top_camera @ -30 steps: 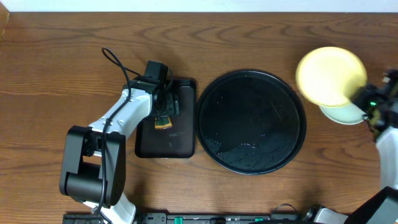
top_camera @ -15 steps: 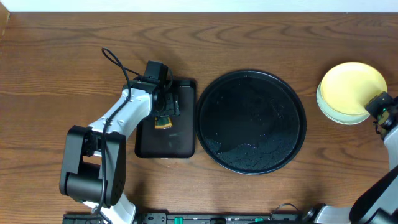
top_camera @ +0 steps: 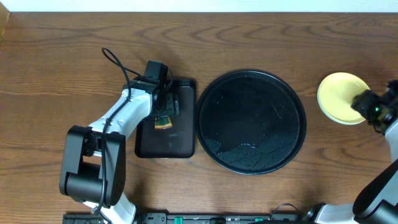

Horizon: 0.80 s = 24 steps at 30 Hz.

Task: Clean dirty plates on tray and stack at the side
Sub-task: 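Carry the yellow plate right and stack it on the pale green plates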

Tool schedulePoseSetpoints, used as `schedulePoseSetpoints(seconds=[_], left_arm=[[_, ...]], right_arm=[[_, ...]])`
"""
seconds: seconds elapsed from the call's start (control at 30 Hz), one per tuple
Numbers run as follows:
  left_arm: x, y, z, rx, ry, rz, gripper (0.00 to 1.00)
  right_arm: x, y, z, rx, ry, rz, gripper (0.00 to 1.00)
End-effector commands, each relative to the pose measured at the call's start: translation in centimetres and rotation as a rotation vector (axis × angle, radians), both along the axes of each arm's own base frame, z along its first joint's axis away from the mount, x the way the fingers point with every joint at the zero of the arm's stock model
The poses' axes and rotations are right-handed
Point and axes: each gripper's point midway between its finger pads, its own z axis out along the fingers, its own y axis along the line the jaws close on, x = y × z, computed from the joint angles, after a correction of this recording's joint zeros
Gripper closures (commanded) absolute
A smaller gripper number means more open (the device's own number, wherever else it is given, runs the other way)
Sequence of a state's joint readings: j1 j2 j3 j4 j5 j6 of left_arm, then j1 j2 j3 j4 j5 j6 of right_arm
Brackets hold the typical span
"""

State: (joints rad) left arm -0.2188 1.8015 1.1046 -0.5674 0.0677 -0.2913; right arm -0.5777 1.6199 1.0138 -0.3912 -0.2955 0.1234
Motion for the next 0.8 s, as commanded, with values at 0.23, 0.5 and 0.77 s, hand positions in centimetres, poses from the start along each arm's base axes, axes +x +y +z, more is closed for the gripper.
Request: schedulePoseSetpoints(seconds=[0.23, 0.5, 0.77], left_arm=[[-0.1, 0.3, -0.1, 0.016, -0.001, 0.000, 0.16], [-0.1, 0.3, -0.1, 0.016, -0.001, 0.000, 0.16], [-0.1, 0.3, -0.1, 0.016, -0.001, 0.000, 0.16]], right_arm=[[4.5, 15.1, 8.3, -0.065, -0.096, 0.595, 0.01], [4.2, 20.6, 8.0, -0.052, -0.086, 0.729, 0.01], [4.1, 21.1, 8.0, -0.051, -0.087, 0.742, 0.01]])
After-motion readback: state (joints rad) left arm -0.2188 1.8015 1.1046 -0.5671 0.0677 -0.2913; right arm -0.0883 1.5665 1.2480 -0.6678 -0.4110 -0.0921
